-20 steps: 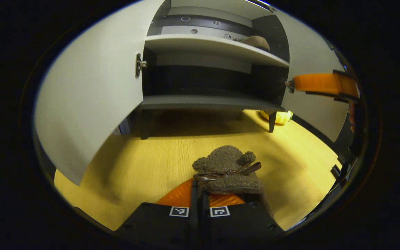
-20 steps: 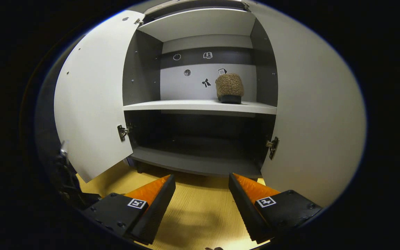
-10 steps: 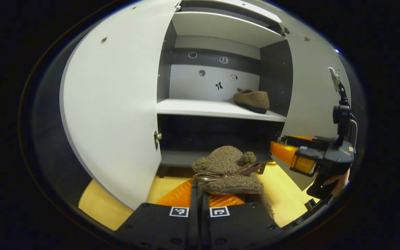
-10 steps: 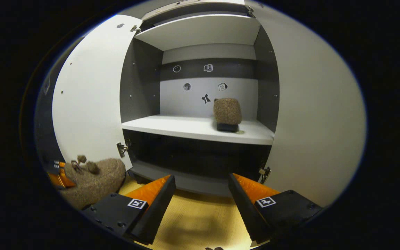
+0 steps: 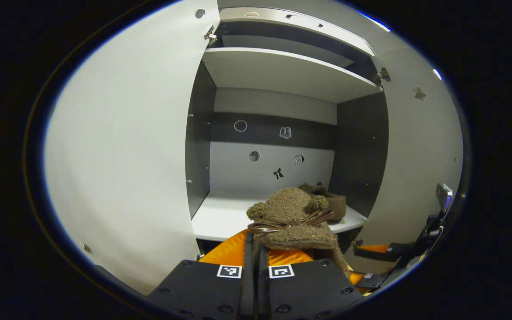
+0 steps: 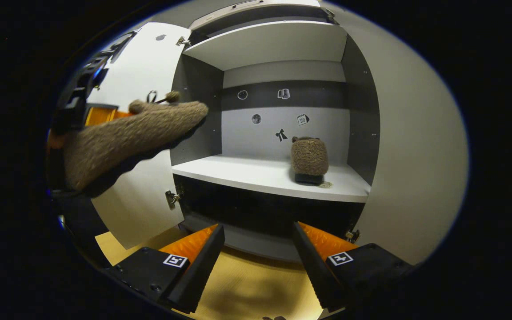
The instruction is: Grab one shoe with the right hand and put it into the shoe cabinet, grab the other shoe with the left hand and put it into the shoe cabinet; then close the right door with the right hand and the left door with the left hand.
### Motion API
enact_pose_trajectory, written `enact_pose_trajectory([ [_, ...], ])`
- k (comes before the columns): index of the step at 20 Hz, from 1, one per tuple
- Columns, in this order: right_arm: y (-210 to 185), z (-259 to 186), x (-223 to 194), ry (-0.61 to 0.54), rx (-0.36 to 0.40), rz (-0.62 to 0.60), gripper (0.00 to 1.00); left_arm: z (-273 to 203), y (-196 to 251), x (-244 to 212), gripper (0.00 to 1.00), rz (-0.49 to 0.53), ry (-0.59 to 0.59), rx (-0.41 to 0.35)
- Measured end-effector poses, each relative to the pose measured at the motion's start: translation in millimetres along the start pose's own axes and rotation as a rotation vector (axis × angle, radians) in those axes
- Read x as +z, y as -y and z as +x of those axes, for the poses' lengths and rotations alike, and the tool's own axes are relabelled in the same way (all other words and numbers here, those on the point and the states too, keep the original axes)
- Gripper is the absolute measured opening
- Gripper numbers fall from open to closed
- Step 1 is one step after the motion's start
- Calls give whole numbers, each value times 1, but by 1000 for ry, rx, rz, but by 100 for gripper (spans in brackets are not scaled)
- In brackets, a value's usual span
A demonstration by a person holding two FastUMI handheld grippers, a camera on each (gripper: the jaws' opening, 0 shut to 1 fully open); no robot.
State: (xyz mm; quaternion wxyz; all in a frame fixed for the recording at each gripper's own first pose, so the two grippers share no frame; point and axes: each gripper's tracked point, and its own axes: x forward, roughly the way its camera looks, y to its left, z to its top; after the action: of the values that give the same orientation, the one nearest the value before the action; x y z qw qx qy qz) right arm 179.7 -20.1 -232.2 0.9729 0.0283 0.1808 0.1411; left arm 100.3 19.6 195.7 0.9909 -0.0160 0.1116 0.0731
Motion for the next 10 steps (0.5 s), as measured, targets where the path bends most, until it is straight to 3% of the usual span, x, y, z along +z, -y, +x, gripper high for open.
enact_pose_trajectory([
  [5, 4, -2, 1, -2, 21, 17, 98, 78, -15, 39, 8, -11, 9, -8],
  [10, 7, 4, -1, -29, 40, 81, 99, 163, -18, 42, 8, 6, -35, 13],
])
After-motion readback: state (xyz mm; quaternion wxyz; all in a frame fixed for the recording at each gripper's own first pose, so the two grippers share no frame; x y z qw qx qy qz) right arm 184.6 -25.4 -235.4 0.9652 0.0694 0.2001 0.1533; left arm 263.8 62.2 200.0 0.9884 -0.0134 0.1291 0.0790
